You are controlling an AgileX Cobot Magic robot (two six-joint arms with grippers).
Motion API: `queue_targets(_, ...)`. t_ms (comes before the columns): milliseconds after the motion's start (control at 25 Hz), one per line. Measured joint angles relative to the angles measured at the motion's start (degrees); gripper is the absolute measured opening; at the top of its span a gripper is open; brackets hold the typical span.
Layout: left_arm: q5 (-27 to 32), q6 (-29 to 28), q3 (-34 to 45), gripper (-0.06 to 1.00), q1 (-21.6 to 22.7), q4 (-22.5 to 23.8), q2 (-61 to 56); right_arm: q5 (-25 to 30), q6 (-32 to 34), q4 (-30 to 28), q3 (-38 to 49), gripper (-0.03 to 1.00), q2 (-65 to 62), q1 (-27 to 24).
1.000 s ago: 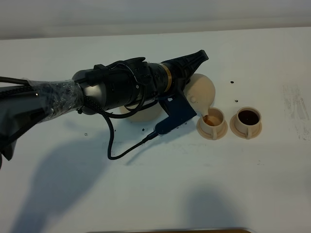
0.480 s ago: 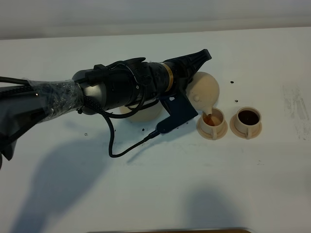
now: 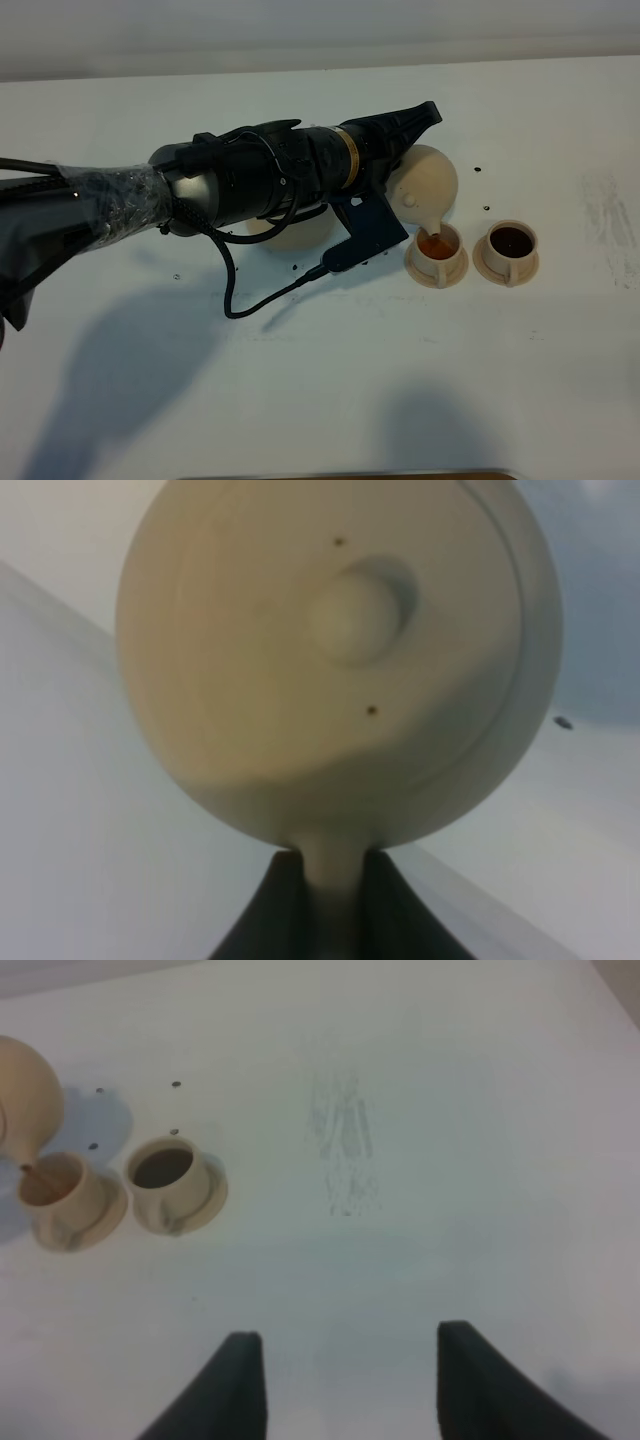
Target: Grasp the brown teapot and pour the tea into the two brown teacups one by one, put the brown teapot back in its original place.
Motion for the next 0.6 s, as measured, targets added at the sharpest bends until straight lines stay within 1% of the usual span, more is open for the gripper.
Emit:
queue_targets(360,-1.7,-0.1,-0.1,0.08,0.0,3.2,0.3,0.0,0.0,0.0,0.0,0.41,0.0,0.0)
queue_targets(600,-2.1,-0.1,-2.7,0.08,0.0,4.4,1.8,0.0,0.0,0.0,0.0,0.41,0.0,0.0)
